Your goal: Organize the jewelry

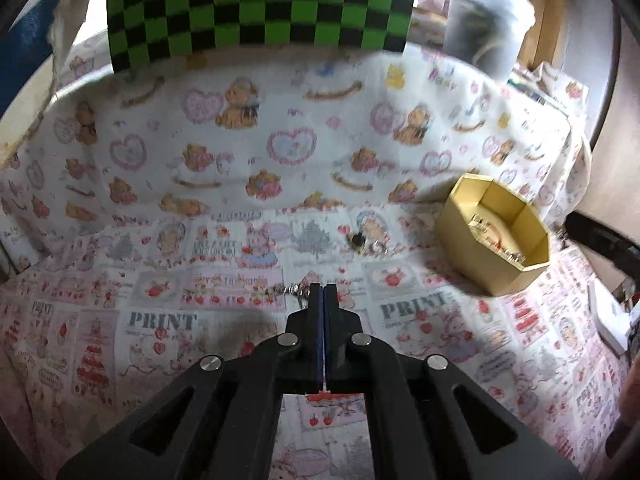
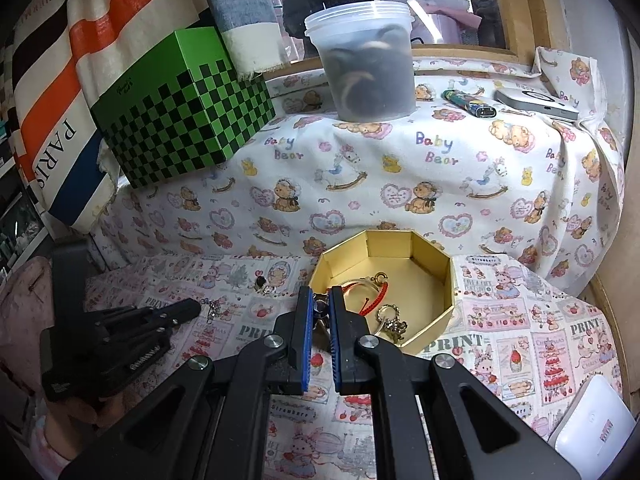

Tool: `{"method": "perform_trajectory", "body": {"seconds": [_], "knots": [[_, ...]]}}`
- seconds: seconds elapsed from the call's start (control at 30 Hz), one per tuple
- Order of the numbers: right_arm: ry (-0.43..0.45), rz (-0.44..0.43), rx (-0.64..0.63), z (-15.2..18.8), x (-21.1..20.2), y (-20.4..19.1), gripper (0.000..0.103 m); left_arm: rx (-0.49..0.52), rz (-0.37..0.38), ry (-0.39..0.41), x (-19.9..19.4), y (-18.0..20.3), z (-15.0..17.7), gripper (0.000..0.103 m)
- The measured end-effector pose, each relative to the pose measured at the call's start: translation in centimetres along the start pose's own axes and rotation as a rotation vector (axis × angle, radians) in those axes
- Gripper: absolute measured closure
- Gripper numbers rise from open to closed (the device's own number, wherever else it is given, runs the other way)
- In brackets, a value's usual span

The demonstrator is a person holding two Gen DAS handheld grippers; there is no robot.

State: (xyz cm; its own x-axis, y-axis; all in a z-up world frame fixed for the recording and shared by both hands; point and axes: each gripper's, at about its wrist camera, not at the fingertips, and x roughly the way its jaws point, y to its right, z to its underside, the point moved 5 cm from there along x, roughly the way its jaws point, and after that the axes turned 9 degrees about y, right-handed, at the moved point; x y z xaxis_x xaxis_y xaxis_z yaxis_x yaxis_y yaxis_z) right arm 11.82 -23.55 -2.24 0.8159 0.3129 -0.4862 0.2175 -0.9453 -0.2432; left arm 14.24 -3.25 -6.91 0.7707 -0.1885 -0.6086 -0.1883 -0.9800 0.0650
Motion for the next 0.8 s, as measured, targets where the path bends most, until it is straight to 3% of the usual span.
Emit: {"method": "perform_trajectory", "body": {"seconds": [0.03, 0.07, 0.1, 0.17, 0.33, 0.43, 0.47, 0.53, 0.57, 0.8], "knots": [[0.001, 0.002, 0.001, 0.0, 0.0, 0.0, 0.094, 0.002, -0.012, 0.010, -0.3, -0.1, -0.2, 0.103], [0.001, 0.003, 0.000, 0.0, 0.0, 0.0, 0.094, -0.003, -0.028, 0.013, -0.3, -0.2, -0.3, 0.095], [0.000, 0.003, -0.001, 0.0, 0.0, 0.0, 0.094, -0.008, -0.033, 0.013, 0.1, -0.2, -0.4, 0.077], [-0.002, 0.003, 0.000, 0.1, 0.0, 0.0, 0.094, 0.011, -0.036, -0.002, 1.2, -0.2, -0.3, 0.060], [-0.002, 0.006, -0.001, 0.1, 0.0, 0.1, 0.094, 0.025, -0.046, -0.085, 4.4, 0.3, 0.9, 0.060], [-0.003, 0.008, 0.003, 0.1, 0.1, 0.2, 0.094, 0.040, -0.072, -0.092, 4.6, 0.3, 0.9, 0.060], [-0.004, 0.009, 0.003, 0.1, 0.1, 0.3, 0.094, 0.032, -0.085, -0.094, 4.7, 0.3, 0.9, 0.063], [-0.007, 0.014, 0.004, 0.2, 0.2, 0.3, 0.094, 0.036, -0.120, -0.093, 4.9, 0.4, 0.8, 0.079], [-0.009, 0.016, 0.006, 0.2, 0.3, 0.4, 0.094, 0.038, -0.117, -0.093, 4.9, 0.3, 0.7, 0.093], [-0.009, 0.025, 0.013, 0.2, 0.3, 0.7, 0.094, 0.022, -0.083, -0.099, 4.4, 0.0, 0.9, 0.098]]}}
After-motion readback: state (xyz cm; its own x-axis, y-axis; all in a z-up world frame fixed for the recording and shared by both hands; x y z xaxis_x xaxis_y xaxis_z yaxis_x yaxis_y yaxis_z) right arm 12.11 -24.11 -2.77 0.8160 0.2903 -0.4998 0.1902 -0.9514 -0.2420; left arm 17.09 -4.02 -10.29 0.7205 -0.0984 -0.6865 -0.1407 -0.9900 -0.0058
